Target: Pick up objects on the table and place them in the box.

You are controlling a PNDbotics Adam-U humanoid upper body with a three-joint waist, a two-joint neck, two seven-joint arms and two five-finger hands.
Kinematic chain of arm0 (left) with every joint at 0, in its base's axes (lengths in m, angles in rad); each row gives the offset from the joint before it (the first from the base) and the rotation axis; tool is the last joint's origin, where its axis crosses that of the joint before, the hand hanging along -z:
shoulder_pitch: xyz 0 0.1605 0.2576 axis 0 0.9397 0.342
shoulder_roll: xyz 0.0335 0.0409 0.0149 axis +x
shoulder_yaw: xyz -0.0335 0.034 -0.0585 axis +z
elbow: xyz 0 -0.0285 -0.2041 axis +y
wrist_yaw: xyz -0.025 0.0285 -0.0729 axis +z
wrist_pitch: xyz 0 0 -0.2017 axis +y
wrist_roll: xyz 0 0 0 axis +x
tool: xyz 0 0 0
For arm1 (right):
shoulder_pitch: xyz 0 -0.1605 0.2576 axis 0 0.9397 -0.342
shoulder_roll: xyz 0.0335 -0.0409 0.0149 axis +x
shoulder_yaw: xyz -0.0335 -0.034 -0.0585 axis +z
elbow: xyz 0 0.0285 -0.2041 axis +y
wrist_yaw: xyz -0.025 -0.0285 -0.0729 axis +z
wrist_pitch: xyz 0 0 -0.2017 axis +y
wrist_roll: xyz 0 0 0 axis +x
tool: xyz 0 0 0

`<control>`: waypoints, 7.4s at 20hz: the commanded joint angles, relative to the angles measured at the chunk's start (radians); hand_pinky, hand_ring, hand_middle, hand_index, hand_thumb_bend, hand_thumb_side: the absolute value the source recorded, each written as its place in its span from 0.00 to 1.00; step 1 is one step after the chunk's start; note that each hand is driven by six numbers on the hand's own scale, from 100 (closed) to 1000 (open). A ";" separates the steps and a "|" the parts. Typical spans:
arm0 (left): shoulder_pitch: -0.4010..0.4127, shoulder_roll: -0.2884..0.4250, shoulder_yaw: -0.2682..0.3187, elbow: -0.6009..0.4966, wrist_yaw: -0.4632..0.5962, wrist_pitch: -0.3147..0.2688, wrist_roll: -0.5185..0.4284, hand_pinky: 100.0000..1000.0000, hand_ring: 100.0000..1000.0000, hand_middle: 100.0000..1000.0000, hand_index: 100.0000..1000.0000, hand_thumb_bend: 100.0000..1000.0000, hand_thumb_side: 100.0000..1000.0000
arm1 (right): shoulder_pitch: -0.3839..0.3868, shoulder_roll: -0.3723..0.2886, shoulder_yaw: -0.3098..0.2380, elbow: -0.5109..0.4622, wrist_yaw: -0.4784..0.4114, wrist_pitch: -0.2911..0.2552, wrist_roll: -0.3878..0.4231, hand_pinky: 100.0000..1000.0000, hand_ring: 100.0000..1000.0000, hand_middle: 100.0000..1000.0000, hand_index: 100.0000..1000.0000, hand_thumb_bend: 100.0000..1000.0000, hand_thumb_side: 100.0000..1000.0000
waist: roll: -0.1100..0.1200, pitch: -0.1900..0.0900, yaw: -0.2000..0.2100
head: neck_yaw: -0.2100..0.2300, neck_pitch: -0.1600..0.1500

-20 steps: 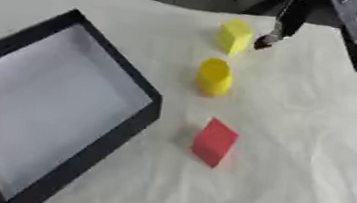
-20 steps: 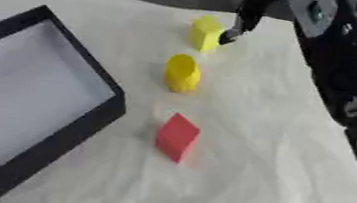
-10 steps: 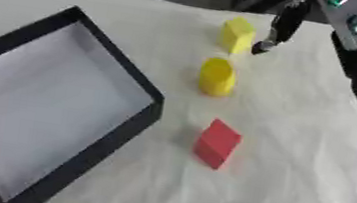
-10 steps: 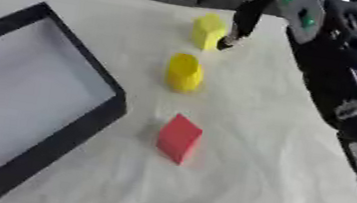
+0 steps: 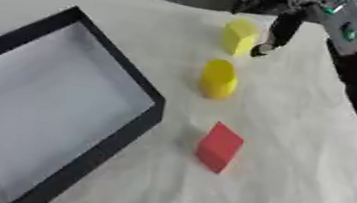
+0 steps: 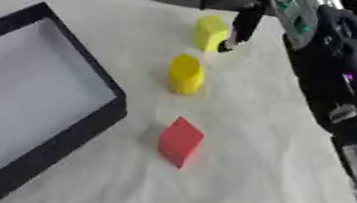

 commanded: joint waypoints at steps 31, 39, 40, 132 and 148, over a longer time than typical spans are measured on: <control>-0.031 0.017 -0.007 -0.021 -0.009 -0.001 -0.015 0.74 0.78 0.78 0.89 0.69 0.66 | 0.008 -0.062 -0.062 0.012 0.077 0.036 -0.084 0.93 0.89 0.81 0.81 0.44 0.00 | -0.034 0.032 0.047 | -0.043 -0.051; -0.036 0.016 -0.010 -0.022 -0.012 0.001 -0.019 0.74 0.78 0.78 0.89 0.69 0.66 | 0.015 -0.065 -0.068 0.014 0.083 0.042 -0.120 0.92 0.88 0.80 0.81 0.44 0.00 | -0.040 0.042 0.057 | -0.055 -0.065; -0.037 0.016 -0.011 -0.022 -0.013 0.001 -0.020 0.74 0.78 0.78 0.89 0.69 0.66 | 0.017 -0.065 -0.069 0.015 0.086 0.044 -0.125 0.92 0.88 0.80 0.81 0.44 0.00 | -0.041 0.043 0.059 | -0.057 -0.067; 0.094 0.189 0.137 -0.008 0.007 -0.094 0.125 0.75 0.78 0.79 0.89 0.63 0.66 | 0.097 0.377 0.330 -0.694 -0.266 0.072 0.054 0.78 0.59 0.43 0.51 0.33 0.00 | -0.007 -0.093 0.022 | -0.064 0.107; 0.090 0.166 0.126 -0.023 -0.010 -0.087 0.114 0.75 0.78 0.79 0.89 0.63 0.66 | 0.129 0.440 0.302 -0.417 -0.067 0.059 -0.157 0.77 0.58 0.42 0.51 0.33 0.00 | -0.009 -0.071 0.042 | -0.074 0.090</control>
